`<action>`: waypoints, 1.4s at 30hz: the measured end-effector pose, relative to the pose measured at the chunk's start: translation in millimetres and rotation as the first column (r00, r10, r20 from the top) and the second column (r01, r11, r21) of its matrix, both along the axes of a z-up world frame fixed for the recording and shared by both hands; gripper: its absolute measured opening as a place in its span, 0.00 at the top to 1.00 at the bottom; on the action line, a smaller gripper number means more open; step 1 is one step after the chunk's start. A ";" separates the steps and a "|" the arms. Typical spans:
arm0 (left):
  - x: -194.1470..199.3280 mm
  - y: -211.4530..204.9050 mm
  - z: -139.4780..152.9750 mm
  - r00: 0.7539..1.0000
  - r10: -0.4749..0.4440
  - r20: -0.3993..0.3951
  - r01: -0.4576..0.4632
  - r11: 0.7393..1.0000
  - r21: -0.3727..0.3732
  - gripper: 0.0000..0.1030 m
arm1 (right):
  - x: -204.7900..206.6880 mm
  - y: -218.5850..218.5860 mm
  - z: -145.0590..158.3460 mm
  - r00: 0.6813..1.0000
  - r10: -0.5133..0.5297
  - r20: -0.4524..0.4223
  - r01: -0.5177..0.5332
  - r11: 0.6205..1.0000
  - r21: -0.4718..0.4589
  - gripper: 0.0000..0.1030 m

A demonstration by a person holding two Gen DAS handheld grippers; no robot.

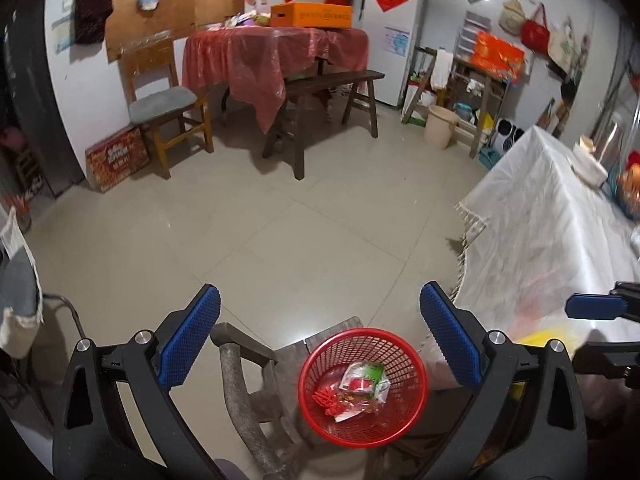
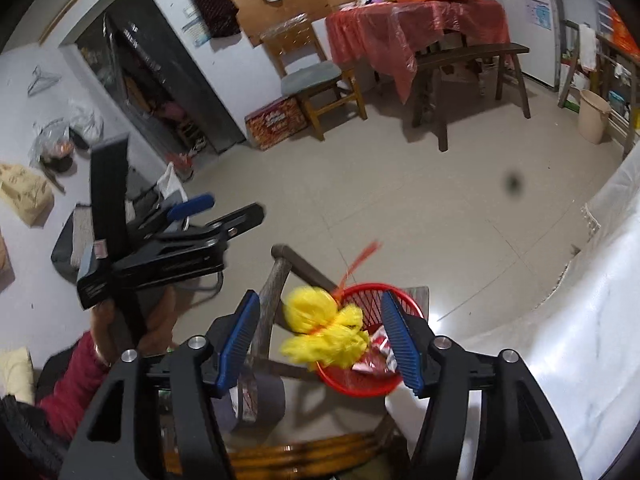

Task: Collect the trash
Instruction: 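Open both grippers over the wastebasket and swing back toward the table, then move the left gripper to the orange box while the right approaches the white medicine box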

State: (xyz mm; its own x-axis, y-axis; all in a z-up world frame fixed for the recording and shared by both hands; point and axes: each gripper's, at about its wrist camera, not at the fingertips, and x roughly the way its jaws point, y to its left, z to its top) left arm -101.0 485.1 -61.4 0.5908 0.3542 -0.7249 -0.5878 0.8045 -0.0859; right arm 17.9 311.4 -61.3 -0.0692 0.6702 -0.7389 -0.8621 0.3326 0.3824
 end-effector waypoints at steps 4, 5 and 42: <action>-2.0 4.3 2.3 1.000 0.012 0.014 -0.012 1.000 -0.021 0.07 | 5.9 -10.9 1.8 1.000 -0.019 0.008 0.018 1.000 0.012 0.40; -1.5 4.2 2.1 1.000 0.014 0.014 -0.013 1.000 -0.023 0.07 | 7.3 -14.4 3.1 1.000 -0.026 0.005 0.026 1.000 0.017 0.40; 78.0 -187.7 32.6 0.937 -0.349 0.012 0.340 0.919 0.201 0.07 | 76.8 -289.2 36.4 0.793 -0.600 0.110 0.561 0.789 0.251 0.12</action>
State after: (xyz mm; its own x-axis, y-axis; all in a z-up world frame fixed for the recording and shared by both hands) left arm -23.1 297.3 -28.9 0.7327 0.2531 -0.6317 -0.2704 0.9601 0.0711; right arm 94.7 22.1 -24.9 0.4968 0.6712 -0.5501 -0.5874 0.7267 0.3562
